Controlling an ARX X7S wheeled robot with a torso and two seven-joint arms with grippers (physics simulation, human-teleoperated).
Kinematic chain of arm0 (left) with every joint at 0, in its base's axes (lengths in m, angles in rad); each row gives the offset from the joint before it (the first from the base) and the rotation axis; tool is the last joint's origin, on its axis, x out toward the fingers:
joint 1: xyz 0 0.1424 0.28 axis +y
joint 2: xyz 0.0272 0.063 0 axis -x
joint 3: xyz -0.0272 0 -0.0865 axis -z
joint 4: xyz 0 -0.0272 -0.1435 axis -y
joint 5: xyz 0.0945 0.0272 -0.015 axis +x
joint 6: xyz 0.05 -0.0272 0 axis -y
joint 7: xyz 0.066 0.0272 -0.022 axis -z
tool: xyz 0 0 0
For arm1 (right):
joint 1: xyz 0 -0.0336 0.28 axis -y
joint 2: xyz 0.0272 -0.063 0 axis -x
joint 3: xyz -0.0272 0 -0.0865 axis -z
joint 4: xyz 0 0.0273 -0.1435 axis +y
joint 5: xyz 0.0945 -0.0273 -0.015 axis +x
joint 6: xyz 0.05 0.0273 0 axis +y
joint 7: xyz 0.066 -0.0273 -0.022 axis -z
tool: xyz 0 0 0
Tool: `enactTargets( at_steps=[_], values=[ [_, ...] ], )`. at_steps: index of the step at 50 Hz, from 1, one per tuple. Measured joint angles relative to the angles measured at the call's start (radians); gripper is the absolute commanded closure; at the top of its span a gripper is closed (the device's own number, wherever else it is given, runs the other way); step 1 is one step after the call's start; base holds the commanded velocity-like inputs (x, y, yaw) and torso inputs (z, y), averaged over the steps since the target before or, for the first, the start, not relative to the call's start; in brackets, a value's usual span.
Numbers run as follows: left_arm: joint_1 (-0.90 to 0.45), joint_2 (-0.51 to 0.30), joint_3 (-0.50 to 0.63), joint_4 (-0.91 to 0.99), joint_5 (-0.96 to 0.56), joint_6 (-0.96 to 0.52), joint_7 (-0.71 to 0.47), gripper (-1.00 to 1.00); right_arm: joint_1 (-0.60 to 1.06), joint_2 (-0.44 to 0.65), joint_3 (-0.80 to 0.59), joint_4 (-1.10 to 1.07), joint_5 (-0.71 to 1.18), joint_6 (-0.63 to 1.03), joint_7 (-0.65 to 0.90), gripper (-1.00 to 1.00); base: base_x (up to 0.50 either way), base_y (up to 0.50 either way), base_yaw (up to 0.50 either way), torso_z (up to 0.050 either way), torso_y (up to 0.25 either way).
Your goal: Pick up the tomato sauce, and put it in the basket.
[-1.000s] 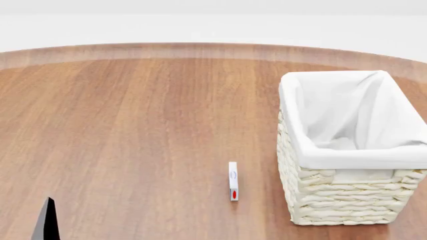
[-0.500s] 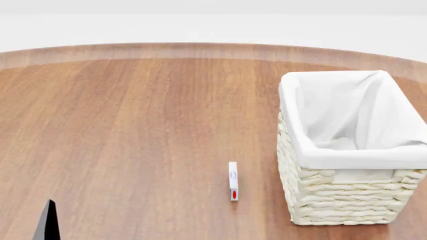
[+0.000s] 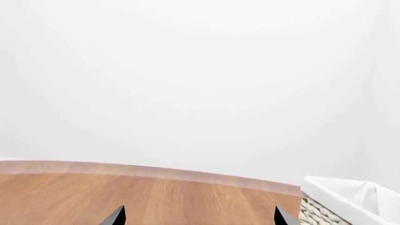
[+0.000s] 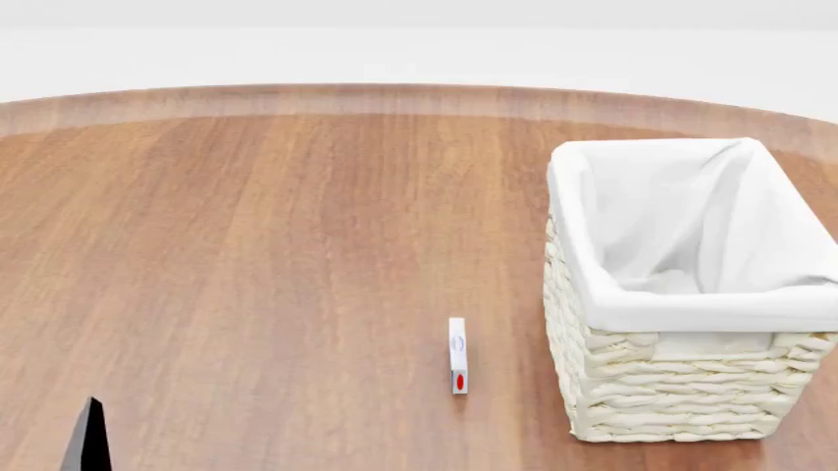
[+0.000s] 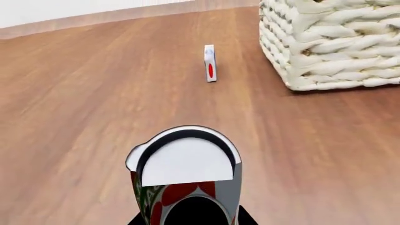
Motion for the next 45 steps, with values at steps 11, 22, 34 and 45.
enactTargets(
  at_steps=[11,22,34,45],
  values=[
    [0.002,-0.002,0.003,-0.006,-0.001,0.008,0.0,-1.0,0.091,0.012,-0.012,-0.117,0.011,0.174,0.035,1.0,0.0,0.0,0.0,0.0,0.0],
    [0.004,-0.004,0.004,-0.009,-0.006,0.011,-0.002,-1.0,0.206,0.037,0.003,-0.274,0.053,0.392,0.082,1.0,0.0,0.0,0.0,0.0,0.001],
    [0.002,-0.005,0.005,-0.015,-0.013,0.016,-0.004,-1.0,0.316,0.05,0.013,-0.402,0.09,0.575,0.127,1.0,0.0,0.0,0.0,0.0,0.0],
    [0.002,-0.008,0.005,-0.02,-0.019,0.02,-0.005,-1.0,0.362,0.055,0.018,-0.472,0.113,0.674,0.161,1.0,0.0,0.0,0.0,0.0,0.0]
  ],
)
